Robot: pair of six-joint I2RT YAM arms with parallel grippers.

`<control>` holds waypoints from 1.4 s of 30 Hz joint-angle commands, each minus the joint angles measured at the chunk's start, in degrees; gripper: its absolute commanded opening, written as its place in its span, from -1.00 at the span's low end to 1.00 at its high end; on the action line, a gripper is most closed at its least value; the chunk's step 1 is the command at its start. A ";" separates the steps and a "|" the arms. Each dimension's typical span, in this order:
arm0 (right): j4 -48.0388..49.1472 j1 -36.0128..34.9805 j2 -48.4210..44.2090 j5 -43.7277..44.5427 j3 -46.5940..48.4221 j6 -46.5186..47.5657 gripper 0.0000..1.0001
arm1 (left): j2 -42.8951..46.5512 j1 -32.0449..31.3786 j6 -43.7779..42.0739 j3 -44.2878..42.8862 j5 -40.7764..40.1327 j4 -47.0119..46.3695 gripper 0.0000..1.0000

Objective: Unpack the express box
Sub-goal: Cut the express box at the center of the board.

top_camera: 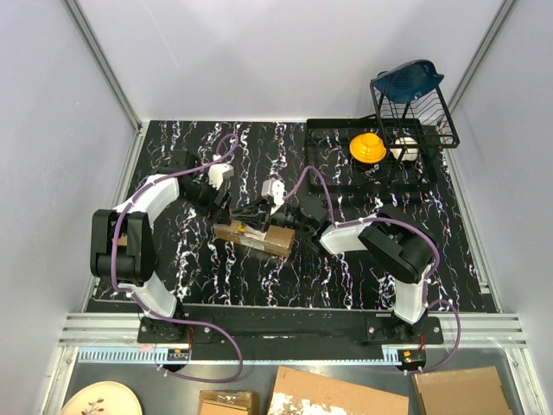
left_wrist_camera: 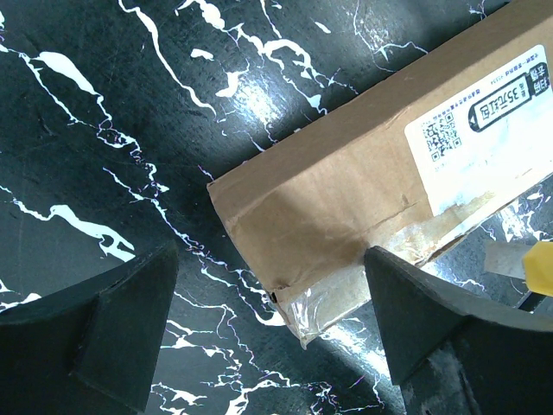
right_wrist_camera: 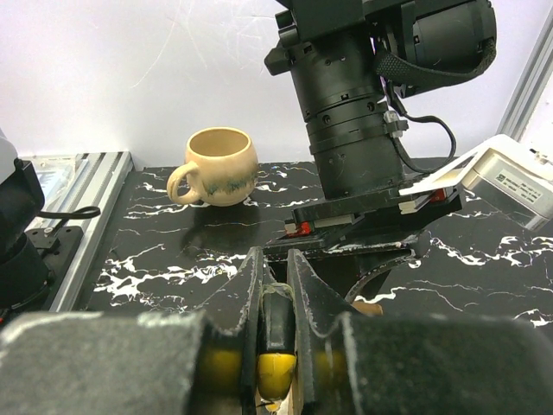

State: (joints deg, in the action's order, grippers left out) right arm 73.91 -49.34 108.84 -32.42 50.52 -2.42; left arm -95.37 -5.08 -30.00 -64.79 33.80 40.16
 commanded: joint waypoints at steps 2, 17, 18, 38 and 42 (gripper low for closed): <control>3.17 0.65 0.68 1.05 -0.25 -0.05 -1.00 | -1.31 -0.28 -1.99 0.11 -2.42 -3.86 0.82; 3.70 1.88 2.26 0.87 -0.51 -1.71 -1.00 | -1.48 -0.28 -2.17 0.02 -2.07 -3.86 0.81; 3.70 1.79 2.34 0.79 -0.60 -1.80 -1.00 | -1.57 -0.28 -2.17 0.02 -2.07 -3.78 0.81; -0.79 1.88 -5.83 6.76 -10.53 -2.42 -1.00 | -1.66 -0.19 -2.26 -1.03 -2.25 -3.25 0.80; 0.01 2.32 -4.08 6.32 -9.57 -3.91 -1.00 | 0.53 -0.10 -3.13 -2.79 -0.76 0.26 0.81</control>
State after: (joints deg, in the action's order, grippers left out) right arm 74.13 -48.07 104.05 -25.50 41.21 -4.34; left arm -96.38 -6.07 -29.93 -65.04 36.45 40.25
